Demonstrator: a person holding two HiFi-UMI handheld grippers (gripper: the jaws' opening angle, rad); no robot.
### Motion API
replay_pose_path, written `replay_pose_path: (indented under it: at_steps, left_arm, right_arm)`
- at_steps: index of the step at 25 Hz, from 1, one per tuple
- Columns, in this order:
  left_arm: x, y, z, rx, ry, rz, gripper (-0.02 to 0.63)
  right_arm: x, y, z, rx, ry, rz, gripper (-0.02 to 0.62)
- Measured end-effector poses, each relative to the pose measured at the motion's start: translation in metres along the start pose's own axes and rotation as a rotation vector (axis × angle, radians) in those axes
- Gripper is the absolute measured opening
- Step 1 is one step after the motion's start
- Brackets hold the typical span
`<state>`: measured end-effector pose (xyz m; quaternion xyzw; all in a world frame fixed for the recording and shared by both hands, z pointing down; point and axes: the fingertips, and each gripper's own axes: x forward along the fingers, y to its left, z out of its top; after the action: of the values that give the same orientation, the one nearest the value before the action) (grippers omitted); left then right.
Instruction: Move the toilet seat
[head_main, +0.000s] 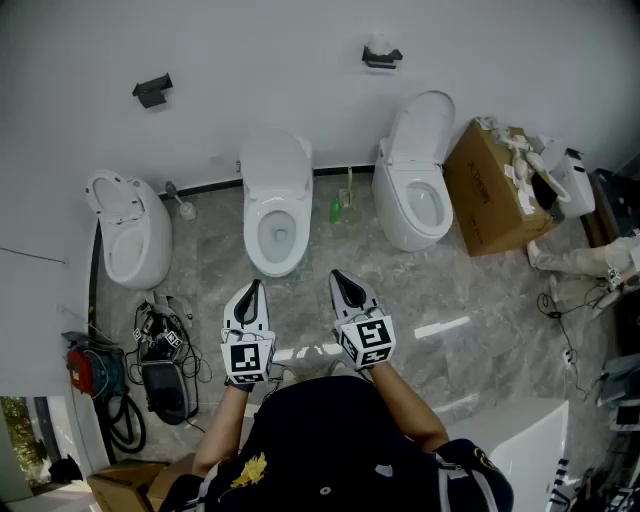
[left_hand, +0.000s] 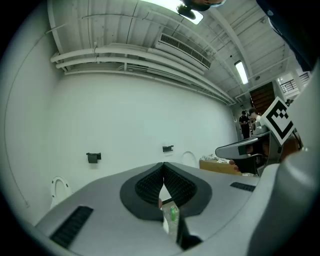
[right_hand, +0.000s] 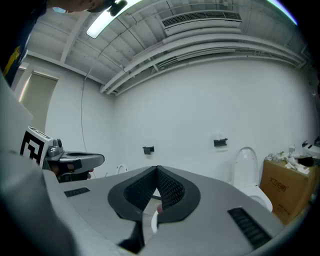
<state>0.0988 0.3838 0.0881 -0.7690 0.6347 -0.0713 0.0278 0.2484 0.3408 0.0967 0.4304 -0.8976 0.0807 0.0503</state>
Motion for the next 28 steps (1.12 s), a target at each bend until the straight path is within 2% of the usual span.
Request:
replay_pose_path:
  at_steps: [9,16,22,28]
  left_arm:
    - [0.011,-0.007,-0.006,-0.006,0.003,-0.018,0.02]
    - [0.012,-0.008,-0.018,-0.026,0.031,0.009,0.02]
    - [0.013,-0.01,-0.003,-0.013,0.014,0.01,0.02]
    - [-0.002,0.016,-0.015,-0.003,0.014,-0.012,0.02]
  right_arm:
    - [0.002,-0.011,-0.002,-0.016,0.005,-0.013,0.026]
    - [0.0,-0.019,-0.001,-0.037,0.006,-0.009,0.026]
    - [0.0,-0.027,-0.001,0.032,-0.002,-0.018,0.028]
    - [0.014,0.003,-0.013,0.042,0.008,-0.026,0.028]
